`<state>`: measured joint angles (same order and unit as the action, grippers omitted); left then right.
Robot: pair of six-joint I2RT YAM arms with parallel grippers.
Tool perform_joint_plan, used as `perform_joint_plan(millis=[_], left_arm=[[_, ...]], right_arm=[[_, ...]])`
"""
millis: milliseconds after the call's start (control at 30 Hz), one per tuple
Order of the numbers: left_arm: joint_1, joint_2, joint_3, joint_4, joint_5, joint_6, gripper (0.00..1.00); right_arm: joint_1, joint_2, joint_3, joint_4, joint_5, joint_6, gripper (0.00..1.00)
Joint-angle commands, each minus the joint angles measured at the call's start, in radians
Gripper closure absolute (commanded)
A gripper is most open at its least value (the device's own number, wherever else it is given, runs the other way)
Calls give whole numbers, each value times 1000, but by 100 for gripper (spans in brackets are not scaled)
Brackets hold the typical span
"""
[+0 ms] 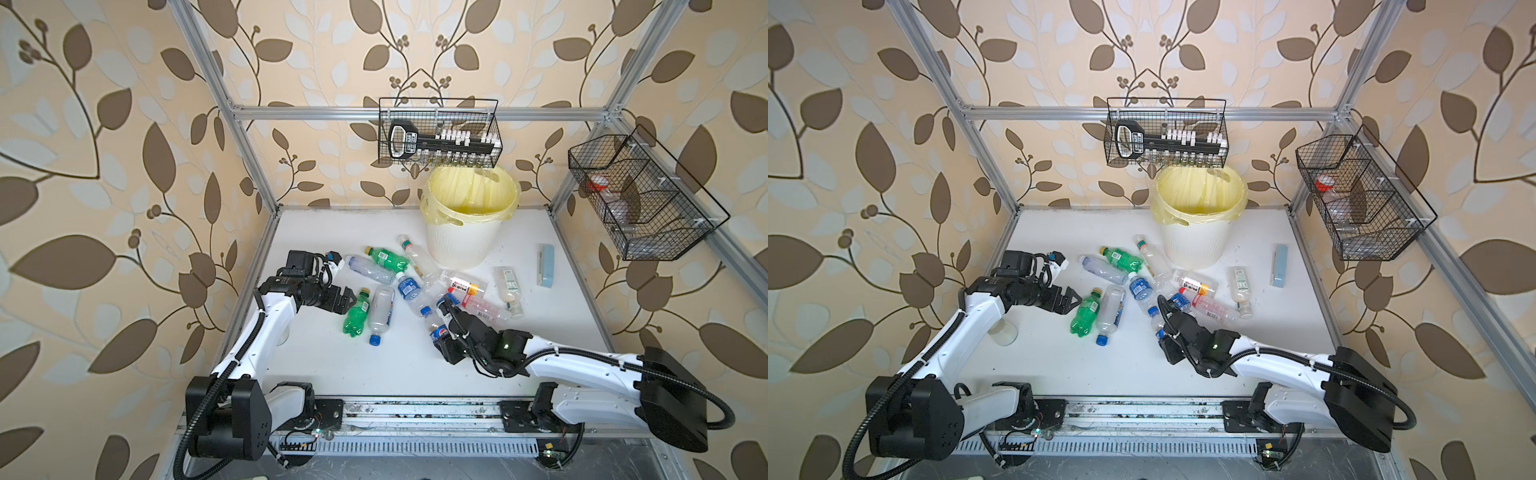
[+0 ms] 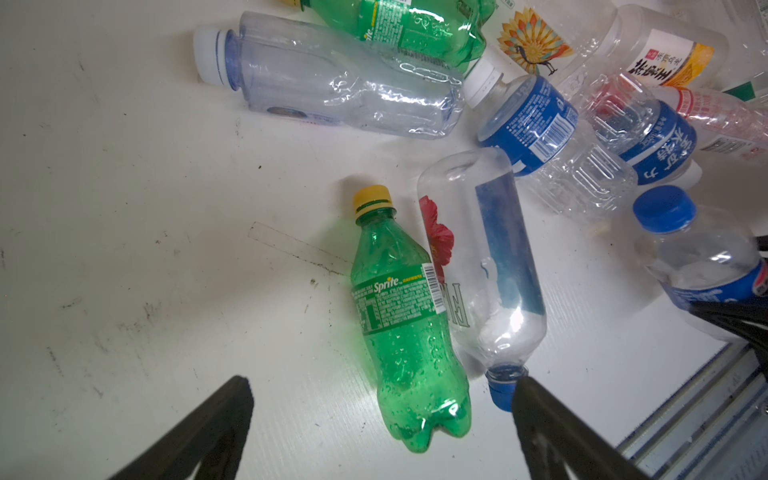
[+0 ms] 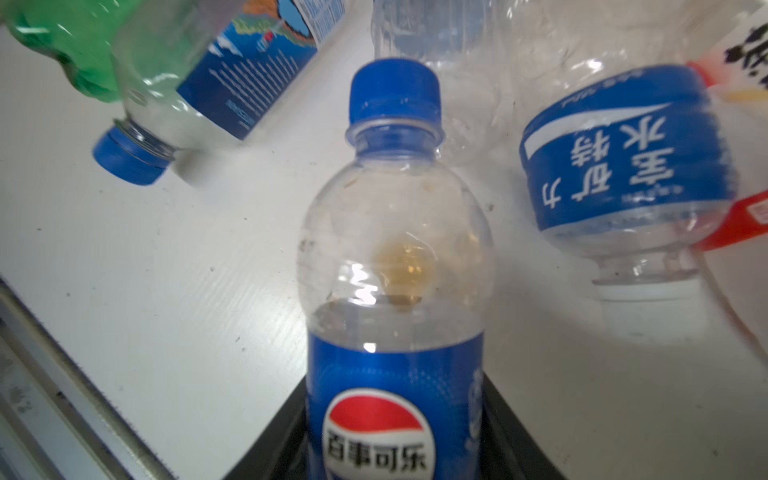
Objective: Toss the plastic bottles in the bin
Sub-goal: 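Lift the Pepsi bottle with right gripper and carry it over the bin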
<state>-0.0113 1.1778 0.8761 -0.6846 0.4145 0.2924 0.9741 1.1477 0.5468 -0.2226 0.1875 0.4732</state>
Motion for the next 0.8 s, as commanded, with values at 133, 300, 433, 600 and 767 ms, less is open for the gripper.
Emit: perform_joint_plan(millis=[133, 300, 433, 600, 767], left_arm=[[15, -19, 6, -21, 49, 22, 1], [19, -23, 0, -15, 48, 24, 1], [25, -21, 8, -22, 54, 17, 1], [34, -20, 20, -43, 80, 20, 1], [52, -20, 17, -44, 91, 24, 1]], right_arm=[[-17, -136, 10, -40, 32, 45, 53], [-32, -178, 45, -57, 42, 56, 55], [-58, -203, 65, -63, 62, 87, 54], [-112, -226, 75, -58, 50, 115, 53], [-150, -255, 86, -60, 45, 135, 53]])
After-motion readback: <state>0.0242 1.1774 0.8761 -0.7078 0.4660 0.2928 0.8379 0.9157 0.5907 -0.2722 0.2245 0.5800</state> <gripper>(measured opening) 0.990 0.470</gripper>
